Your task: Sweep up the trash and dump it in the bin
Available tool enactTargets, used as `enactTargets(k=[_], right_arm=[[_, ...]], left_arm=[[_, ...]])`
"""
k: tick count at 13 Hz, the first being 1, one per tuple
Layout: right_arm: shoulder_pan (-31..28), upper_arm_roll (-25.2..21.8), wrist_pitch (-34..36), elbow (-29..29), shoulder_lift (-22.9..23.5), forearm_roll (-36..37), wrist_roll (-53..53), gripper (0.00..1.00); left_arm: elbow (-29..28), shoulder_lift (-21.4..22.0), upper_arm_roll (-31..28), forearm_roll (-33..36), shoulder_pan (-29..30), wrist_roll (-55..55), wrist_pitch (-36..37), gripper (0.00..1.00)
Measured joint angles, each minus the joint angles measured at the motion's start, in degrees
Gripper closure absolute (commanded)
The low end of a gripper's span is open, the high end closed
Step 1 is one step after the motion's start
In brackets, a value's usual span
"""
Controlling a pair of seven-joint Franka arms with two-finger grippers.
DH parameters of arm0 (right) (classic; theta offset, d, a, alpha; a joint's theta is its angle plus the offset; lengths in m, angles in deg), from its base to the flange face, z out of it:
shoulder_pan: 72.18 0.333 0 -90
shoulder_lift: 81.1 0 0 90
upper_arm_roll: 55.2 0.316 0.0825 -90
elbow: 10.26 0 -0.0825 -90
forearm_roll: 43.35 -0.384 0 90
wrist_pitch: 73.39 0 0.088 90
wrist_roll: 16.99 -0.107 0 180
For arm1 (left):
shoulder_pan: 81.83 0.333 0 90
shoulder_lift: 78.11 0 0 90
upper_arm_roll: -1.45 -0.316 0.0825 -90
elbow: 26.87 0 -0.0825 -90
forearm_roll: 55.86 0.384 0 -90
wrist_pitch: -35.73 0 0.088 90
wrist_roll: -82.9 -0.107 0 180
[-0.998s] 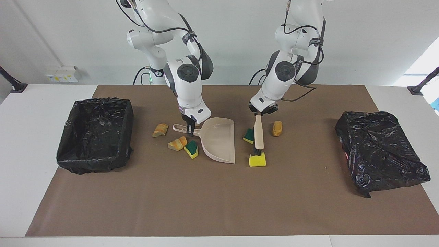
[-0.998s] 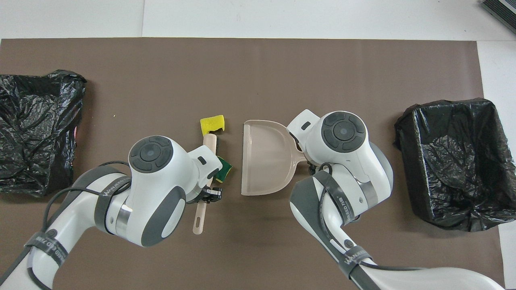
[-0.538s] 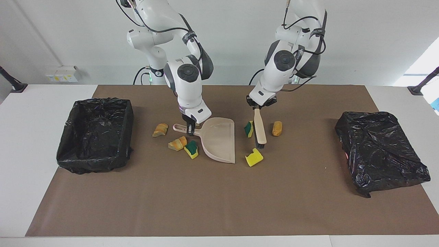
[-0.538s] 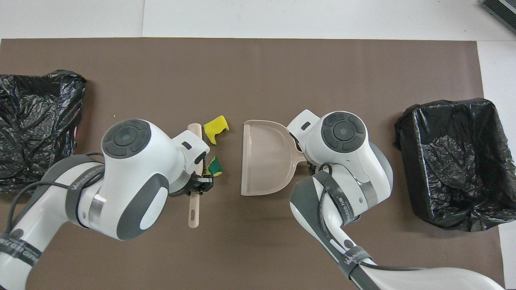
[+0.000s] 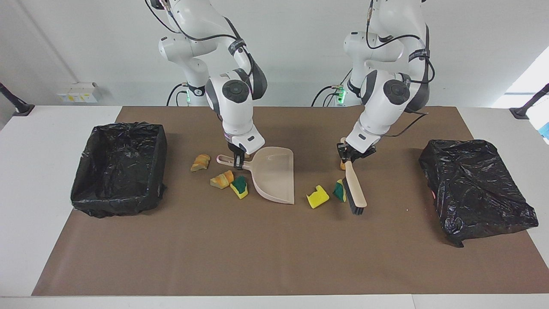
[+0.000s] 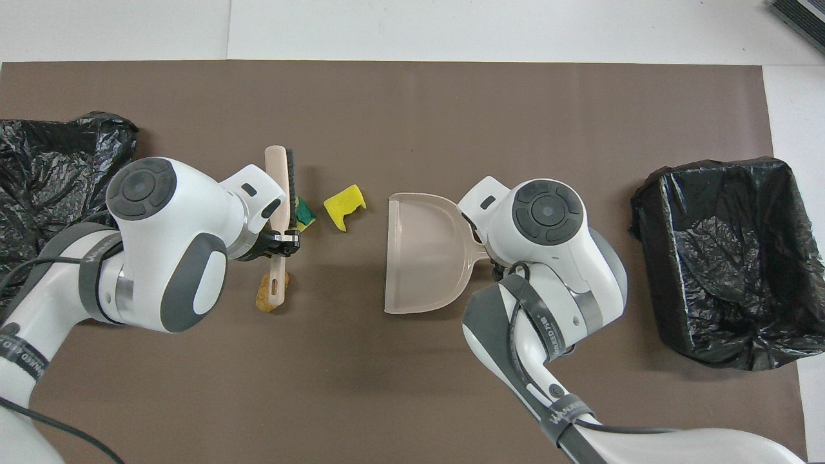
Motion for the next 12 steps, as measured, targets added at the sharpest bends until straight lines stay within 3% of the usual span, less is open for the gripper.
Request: enactTargets(k=[2,6,12], right_arm=[[0.01,0.04,-0.09,0.17,0.0,0.0,0.0,1.0],[0.01,0.08,-0.15,0.27,0.0,-0.01,0.0,1.0],[0.01,0.12,-0.19,0.36,0.0,-0.11,0.0,1.0]], left_arm=[[1.52,-2.48,0.62,0.1,-0.44,-0.06,-0.3,1.0],[1.84,-3.02,1.03,0.12,-4.6,-0.13,1.14,1.0],[2.39,-2.75,1.47,-1.2,-12.23,1.98,10.0,1.0]])
